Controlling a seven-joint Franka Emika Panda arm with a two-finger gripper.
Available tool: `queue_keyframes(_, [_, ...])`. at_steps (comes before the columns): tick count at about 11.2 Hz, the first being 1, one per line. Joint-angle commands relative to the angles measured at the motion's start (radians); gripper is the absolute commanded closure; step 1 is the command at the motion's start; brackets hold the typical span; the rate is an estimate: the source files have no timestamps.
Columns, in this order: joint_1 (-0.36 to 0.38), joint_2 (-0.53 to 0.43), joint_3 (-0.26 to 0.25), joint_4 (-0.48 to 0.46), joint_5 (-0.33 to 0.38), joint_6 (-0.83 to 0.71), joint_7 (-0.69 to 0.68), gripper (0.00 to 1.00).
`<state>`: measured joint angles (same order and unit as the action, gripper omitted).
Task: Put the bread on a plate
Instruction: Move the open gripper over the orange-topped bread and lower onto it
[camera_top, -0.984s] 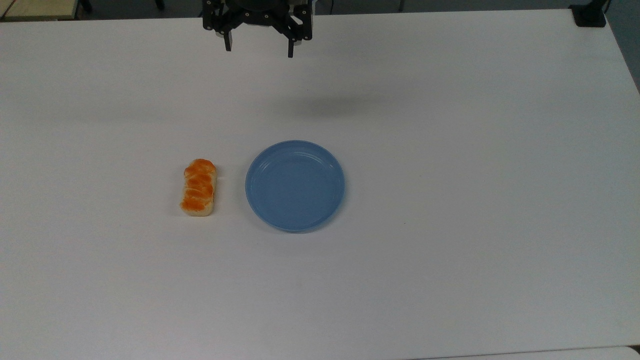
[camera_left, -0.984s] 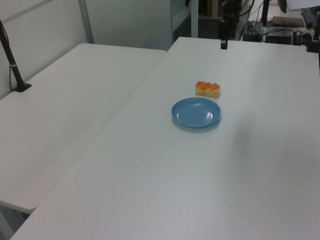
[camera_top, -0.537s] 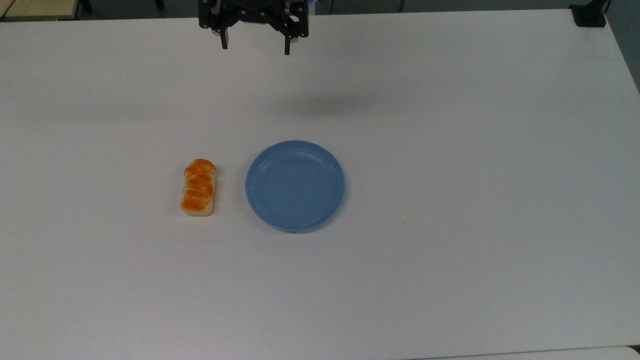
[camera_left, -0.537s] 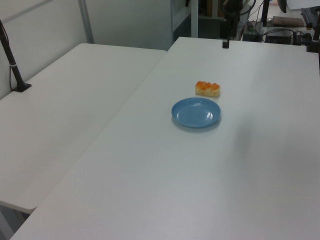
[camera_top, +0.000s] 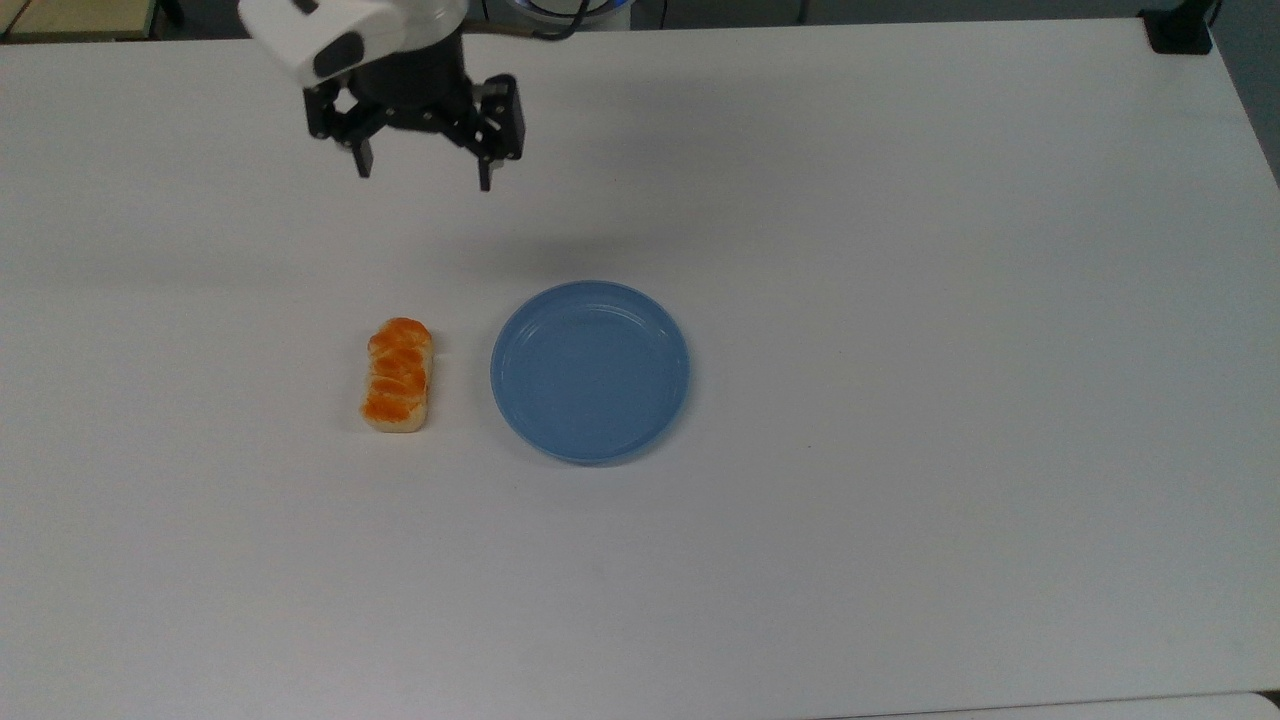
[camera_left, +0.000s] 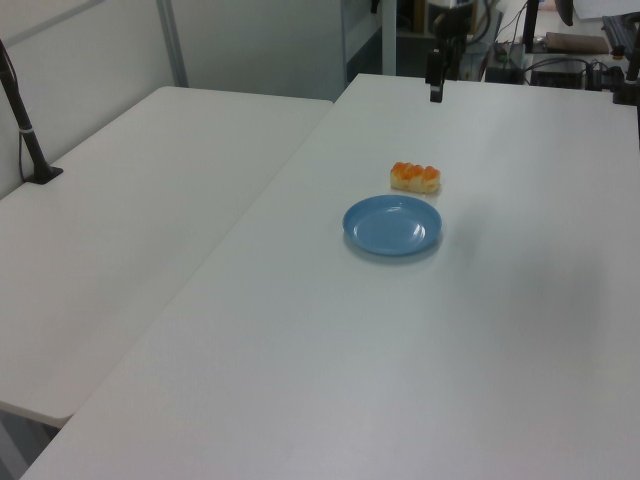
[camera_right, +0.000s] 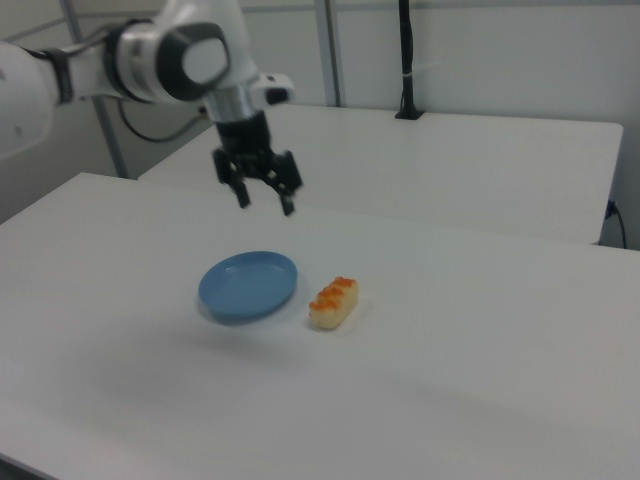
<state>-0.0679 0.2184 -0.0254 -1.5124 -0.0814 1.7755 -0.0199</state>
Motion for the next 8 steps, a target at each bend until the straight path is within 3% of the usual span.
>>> queue_keyframes(1, [-0.068, 0.106, -0.005, 0.014, 0.012, 0.102, -0.107, 0.00])
queue_keyframes(6, [-0.112, 0.295, -0.005, 0.012, 0.009, 0.275, -0.103, 0.04])
queue_keyframes(8, [-0.112, 0.325, -0.004, 0.012, 0.012, 0.321, -0.098, 0.04])
